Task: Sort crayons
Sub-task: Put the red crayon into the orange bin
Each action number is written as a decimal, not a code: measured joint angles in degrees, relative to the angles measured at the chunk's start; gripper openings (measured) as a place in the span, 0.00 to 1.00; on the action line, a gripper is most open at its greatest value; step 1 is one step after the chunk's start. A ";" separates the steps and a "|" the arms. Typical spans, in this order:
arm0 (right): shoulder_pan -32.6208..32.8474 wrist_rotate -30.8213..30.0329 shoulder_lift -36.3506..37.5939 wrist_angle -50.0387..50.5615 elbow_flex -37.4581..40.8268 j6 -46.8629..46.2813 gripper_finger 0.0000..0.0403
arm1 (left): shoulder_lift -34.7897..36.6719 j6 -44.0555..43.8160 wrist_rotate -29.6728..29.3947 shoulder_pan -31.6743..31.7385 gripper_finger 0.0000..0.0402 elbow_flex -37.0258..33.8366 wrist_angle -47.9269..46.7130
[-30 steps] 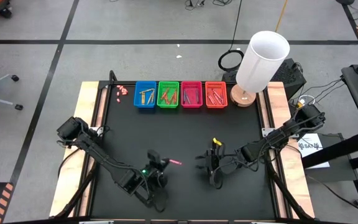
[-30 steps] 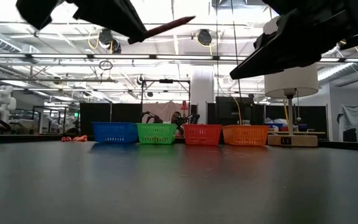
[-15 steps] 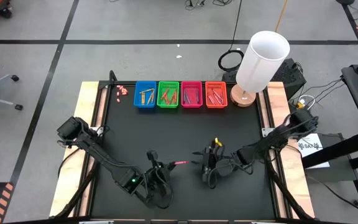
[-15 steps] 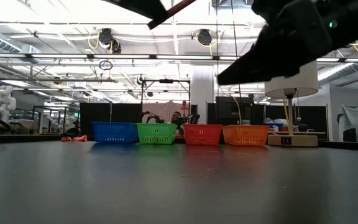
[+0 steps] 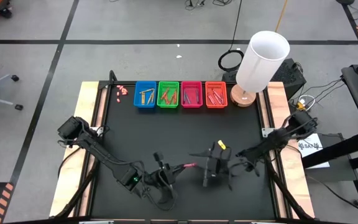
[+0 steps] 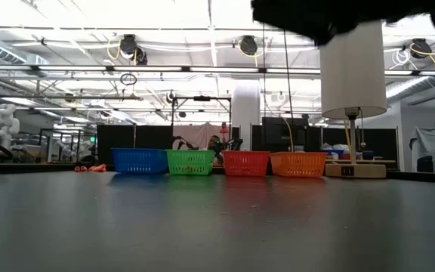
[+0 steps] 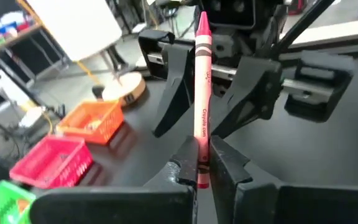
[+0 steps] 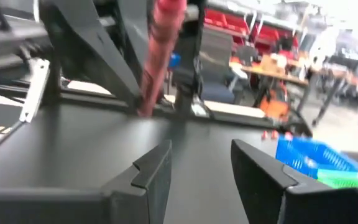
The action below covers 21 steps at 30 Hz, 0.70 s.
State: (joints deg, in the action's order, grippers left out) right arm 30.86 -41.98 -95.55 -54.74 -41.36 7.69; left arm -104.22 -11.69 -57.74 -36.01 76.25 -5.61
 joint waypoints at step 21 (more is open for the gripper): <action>3.25 16.65 12.20 -1.91 0.00 11.03 0.37 | -0.02 25.13 11.81 3.98 0.04 -0.04 21.98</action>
State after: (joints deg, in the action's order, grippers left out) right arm 34.11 -25.33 -83.35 -56.65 -41.36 18.72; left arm -104.25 13.44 -45.93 -32.03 76.20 16.37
